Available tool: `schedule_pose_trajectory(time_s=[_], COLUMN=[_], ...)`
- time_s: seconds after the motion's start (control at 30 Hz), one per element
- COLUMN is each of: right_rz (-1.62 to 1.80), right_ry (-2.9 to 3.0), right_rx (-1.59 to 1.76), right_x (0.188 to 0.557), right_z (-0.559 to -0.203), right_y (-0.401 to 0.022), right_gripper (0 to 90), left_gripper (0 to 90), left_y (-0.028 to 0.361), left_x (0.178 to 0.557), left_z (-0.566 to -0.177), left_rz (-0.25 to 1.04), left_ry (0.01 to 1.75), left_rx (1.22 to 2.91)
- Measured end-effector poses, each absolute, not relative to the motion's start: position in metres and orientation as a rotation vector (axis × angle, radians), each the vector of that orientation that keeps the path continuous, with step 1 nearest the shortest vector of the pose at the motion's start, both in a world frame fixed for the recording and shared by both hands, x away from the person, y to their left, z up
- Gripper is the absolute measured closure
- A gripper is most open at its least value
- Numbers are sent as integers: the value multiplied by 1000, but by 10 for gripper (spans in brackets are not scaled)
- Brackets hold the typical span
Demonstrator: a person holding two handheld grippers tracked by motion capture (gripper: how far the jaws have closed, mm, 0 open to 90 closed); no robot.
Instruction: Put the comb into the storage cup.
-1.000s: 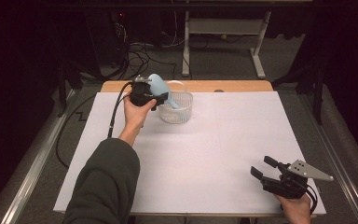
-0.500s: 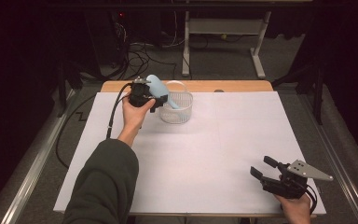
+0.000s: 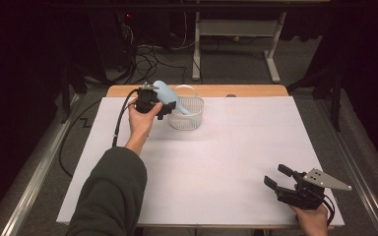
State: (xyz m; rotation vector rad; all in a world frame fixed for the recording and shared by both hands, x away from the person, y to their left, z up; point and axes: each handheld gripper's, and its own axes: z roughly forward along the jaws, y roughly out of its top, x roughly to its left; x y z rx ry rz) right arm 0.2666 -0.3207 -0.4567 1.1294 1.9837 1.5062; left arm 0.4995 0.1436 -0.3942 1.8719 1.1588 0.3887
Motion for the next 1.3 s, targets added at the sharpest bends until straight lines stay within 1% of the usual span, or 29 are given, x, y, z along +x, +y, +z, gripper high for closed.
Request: schedule_pose_trajectory(time_s=[0.87,1.3], right_rz=[1501,1500], right_ry=[1984,1983], right_rx=[1130,1130], right_x=[267,267], right_z=[-457,-457], right_y=[-320,-320], right_gripper=[268,269], left_gripper=[285,291], left_y=[155,163], left_x=[493,486], left_z=[-399,-394], left_rz=[387,427], left_ry=[1111,1103], left_rx=[1851,1849])
